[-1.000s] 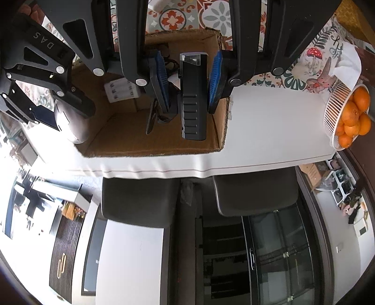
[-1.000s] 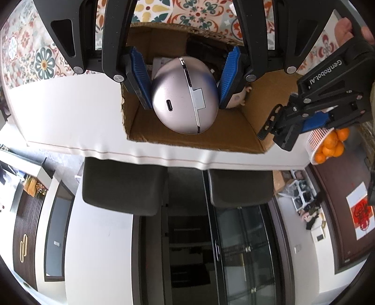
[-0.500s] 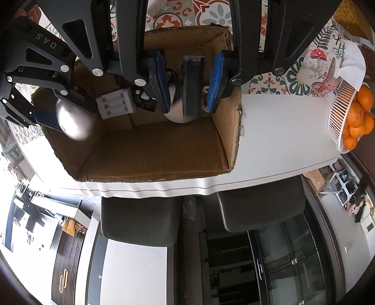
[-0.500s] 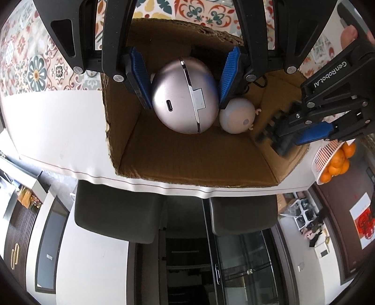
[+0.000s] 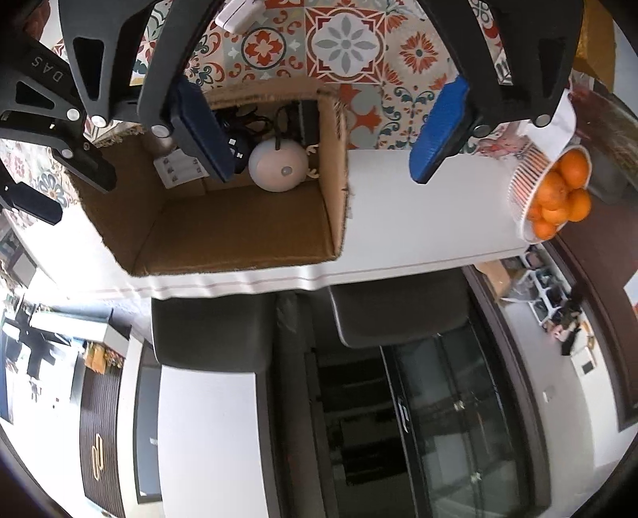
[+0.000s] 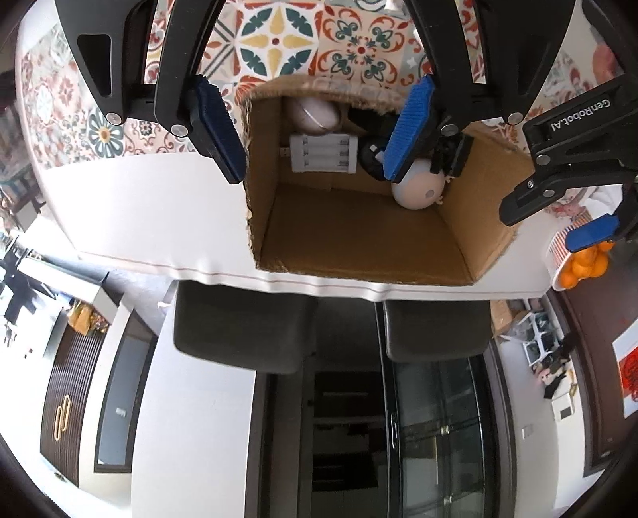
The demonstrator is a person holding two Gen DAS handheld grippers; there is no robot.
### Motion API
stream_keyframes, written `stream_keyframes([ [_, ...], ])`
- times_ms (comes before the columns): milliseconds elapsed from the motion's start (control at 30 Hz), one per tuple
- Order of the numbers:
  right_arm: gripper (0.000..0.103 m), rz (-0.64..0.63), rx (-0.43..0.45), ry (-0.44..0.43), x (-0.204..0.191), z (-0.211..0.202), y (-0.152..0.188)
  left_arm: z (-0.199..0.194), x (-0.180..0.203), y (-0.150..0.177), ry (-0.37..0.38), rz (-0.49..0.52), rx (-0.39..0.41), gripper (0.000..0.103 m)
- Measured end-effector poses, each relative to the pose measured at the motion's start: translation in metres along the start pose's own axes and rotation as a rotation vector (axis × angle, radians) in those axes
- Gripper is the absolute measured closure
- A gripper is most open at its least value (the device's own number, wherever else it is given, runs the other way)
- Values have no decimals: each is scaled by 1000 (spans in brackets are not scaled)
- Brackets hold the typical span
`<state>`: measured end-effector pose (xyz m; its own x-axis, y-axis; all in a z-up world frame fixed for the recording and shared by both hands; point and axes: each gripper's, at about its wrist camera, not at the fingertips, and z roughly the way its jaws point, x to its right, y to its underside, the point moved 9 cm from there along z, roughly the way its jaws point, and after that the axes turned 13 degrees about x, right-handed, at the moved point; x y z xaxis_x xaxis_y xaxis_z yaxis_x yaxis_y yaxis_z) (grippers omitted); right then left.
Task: Organize rigid objects
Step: 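Withdraw both tools from the box toward the charger and figurine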
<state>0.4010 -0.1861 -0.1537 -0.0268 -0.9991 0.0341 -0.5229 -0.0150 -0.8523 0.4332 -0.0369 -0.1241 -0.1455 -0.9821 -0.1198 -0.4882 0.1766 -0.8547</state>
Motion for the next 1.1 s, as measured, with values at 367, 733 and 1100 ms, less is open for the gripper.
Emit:
stream_keyframes([
  [367, 30, -34, 92, 21, -9, -56, 2, -50, -16, 12, -40, -44, 48, 5],
  [733, 30, -29, 80, -16, -24, -80, 31, -78, -21, 41, -65, -45, 36, 6],
  [1100, 30, -38, 44, -71, -44, -82, 66, -86, -32, 84, -90, -86, -31, 6],
])
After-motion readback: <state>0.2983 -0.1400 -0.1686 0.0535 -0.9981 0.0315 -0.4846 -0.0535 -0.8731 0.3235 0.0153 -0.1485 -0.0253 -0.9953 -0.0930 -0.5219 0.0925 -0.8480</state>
